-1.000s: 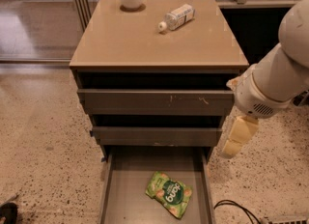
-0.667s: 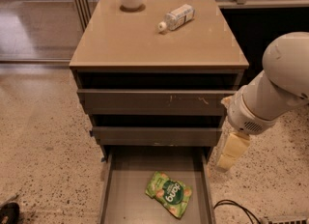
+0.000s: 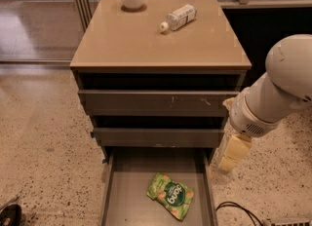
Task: Pick green rice chip bag from bottom drawer and place on counter
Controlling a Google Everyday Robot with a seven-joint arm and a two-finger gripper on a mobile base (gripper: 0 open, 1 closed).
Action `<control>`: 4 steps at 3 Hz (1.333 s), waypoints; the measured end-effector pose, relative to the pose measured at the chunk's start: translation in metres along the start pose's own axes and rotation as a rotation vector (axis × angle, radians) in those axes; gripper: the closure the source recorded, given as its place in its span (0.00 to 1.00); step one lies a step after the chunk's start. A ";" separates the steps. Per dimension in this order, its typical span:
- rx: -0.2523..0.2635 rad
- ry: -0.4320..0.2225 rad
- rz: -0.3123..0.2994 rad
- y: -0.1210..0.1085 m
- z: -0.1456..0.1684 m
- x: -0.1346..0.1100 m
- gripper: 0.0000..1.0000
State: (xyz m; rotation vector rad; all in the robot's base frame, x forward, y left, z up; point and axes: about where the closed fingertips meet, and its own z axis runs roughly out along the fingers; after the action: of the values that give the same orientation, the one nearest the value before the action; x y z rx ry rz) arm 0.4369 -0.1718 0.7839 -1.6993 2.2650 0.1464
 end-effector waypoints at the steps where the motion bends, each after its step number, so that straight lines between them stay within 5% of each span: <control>1: -0.015 -0.021 0.006 0.005 0.014 0.000 0.00; 4: -0.108 -0.085 0.127 0.066 0.178 0.036 0.00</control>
Offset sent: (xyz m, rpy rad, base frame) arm -0.0256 0.0227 -0.1650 0.1458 0.1233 -0.0678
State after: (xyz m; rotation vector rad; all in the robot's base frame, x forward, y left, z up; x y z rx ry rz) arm 0.3969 -0.1393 0.5975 -1.5673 2.3389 0.3680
